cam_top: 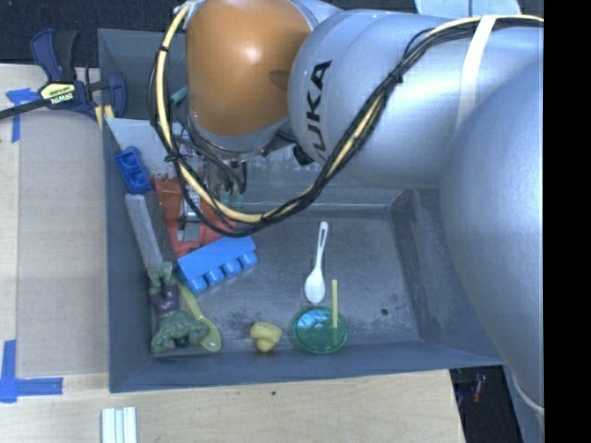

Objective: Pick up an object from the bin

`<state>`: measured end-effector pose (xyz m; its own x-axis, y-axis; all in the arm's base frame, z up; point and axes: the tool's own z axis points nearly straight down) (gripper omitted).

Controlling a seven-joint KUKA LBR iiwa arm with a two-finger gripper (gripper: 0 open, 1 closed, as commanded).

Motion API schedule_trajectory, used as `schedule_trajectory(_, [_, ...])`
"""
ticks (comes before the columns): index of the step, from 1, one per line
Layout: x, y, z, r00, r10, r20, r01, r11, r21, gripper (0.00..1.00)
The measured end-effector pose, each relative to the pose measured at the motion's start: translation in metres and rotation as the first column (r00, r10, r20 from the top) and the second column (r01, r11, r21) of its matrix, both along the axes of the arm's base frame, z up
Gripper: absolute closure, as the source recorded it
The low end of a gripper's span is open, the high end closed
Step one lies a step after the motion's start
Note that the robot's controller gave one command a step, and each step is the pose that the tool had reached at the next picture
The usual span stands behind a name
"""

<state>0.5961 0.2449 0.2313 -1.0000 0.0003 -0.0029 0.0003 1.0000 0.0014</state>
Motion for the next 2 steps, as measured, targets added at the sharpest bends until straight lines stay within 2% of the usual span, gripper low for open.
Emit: schedule_trajectory(2, [-0.01,-0.003,-0.048,0.982,0.19,-0.001,-0.19,0.982,-0.001,0.0])
